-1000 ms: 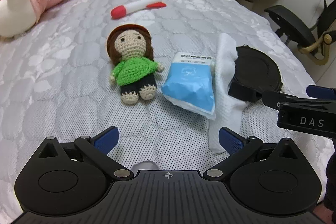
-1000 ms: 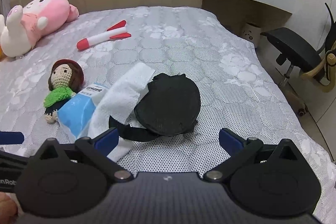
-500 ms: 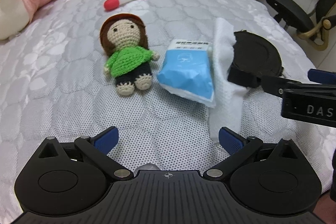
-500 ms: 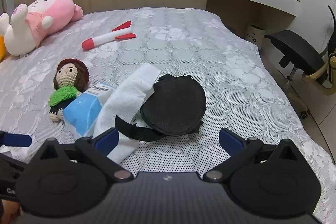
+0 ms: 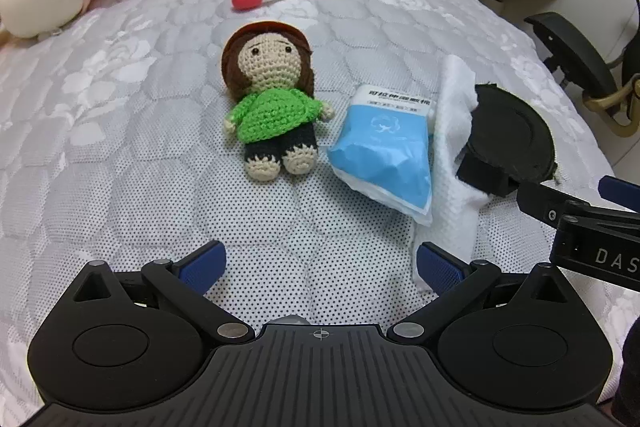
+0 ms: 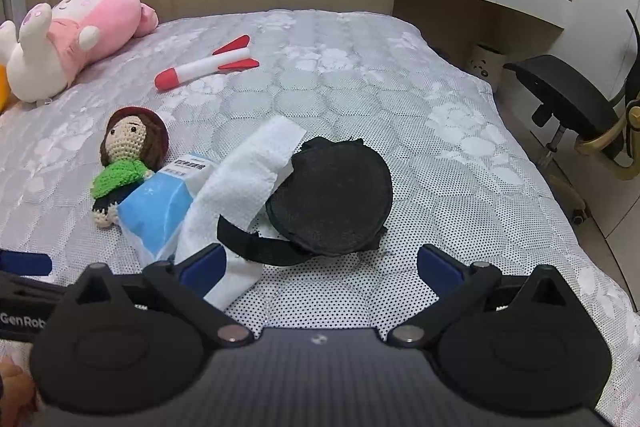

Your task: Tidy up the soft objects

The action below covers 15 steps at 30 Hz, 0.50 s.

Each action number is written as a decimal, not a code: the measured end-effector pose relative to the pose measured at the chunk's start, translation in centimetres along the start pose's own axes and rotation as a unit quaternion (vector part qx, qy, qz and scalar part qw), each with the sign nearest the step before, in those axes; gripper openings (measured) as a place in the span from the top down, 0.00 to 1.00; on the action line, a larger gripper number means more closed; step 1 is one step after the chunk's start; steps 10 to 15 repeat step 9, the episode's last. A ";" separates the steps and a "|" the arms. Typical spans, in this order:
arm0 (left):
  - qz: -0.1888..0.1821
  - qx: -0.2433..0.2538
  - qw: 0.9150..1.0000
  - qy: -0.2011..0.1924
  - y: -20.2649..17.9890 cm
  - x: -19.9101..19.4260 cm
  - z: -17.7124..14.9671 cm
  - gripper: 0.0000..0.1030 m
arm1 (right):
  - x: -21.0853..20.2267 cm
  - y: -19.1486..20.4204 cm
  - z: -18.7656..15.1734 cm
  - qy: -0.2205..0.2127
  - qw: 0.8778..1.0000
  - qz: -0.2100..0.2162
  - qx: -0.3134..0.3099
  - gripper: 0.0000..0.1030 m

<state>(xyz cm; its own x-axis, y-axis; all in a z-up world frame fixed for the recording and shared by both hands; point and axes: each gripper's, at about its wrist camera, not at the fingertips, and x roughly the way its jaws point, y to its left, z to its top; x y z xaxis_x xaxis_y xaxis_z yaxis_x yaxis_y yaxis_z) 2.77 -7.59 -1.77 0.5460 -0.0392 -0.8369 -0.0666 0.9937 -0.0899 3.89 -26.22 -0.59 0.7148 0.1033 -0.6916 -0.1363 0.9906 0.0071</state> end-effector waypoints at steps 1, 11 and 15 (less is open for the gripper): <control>0.001 0.003 1.000 -0.003 0.0 -0.1 0.0 0.00 | 0.0 0.0 0.0 -0.001 1.000 0.000 0.001 0.01; 0.009 0.017 0.998 -0.055 -0.5 -1.4 -0.1 0.00 | -0.3 -0.4 0.2 -0.010 1.000 0.000 0.010 0.01; 0.009 0.017 0.998 -0.055 -0.5 -1.4 -0.1 0.00 | -0.3 -0.4 0.2 -0.010 1.000 0.000 0.010 0.01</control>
